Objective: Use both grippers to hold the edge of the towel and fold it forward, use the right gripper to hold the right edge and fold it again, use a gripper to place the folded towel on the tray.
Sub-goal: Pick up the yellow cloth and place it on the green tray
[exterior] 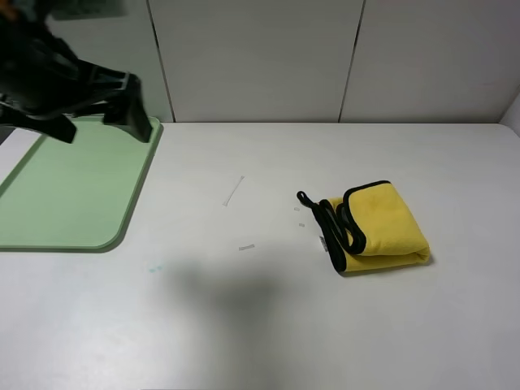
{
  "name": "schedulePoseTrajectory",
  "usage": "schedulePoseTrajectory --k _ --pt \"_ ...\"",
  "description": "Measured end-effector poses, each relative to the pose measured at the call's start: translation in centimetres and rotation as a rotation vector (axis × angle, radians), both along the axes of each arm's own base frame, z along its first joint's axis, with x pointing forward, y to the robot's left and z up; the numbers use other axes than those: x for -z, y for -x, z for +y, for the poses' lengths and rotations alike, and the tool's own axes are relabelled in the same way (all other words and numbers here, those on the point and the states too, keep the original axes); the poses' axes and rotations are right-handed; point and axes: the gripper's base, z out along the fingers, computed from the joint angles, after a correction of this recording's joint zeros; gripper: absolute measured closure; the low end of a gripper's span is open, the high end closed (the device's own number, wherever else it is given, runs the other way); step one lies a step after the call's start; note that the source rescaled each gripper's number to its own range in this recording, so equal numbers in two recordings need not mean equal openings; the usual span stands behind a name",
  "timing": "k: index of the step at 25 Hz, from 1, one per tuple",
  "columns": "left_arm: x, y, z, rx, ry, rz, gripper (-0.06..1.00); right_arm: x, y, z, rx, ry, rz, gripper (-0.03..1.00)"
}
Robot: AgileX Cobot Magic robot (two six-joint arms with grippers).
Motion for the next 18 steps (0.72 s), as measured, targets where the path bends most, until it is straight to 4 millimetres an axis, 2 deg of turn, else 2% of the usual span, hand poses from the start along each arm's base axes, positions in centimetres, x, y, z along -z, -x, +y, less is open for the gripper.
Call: schedulePoseTrajectory --k 5,11,18 --pt "1.9 -1.1 -6.4 0.085 0.008 0.048 -0.01 0.0 0.0 0.0 0.000 -0.001 0.000 -0.03" --pt "3.9 -1.4 -13.6 0.155 0.019 0.085 -0.01 0.0 0.0 0.0 0.000 -0.001 -0.001 -0.03" --pt "6.7 -1.4 -19.9 0.154 0.044 0.122 -0.01 0.0 0.0 0.0 0.000 -0.001 -0.001 -0.03"
